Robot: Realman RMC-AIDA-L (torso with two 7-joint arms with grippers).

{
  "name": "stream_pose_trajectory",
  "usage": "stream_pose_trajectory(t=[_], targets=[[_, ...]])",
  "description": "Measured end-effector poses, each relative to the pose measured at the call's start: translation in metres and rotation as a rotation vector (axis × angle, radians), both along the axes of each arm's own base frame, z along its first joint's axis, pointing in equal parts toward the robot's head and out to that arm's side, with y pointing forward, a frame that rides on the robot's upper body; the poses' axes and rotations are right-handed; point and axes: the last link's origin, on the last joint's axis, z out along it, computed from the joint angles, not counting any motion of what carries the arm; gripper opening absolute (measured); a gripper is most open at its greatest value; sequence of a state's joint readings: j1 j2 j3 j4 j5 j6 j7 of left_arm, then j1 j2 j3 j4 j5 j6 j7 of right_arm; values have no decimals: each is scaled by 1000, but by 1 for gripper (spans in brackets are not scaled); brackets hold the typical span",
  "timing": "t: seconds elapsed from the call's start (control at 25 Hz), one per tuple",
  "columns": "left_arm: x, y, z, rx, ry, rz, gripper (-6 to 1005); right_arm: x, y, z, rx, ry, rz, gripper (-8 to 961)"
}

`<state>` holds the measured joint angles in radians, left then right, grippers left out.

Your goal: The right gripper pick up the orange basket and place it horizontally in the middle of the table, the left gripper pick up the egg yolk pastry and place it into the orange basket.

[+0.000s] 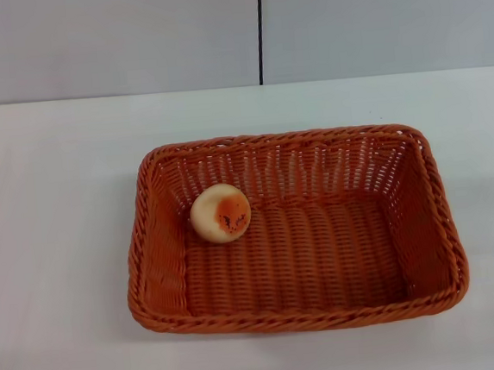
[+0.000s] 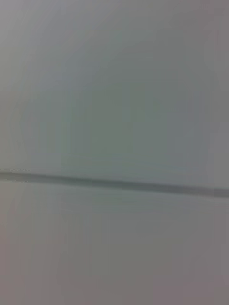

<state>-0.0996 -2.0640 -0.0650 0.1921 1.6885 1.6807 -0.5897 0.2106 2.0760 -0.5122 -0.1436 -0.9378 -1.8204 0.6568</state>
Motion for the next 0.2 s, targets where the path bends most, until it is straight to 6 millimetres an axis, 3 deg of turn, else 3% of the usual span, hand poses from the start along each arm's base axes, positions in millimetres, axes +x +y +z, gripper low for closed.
stream_pose_trajectory(t=[0.2], targets=[[-7,-15,-3,108,31,86,834,11,4,-5,49,94,-116,502]])
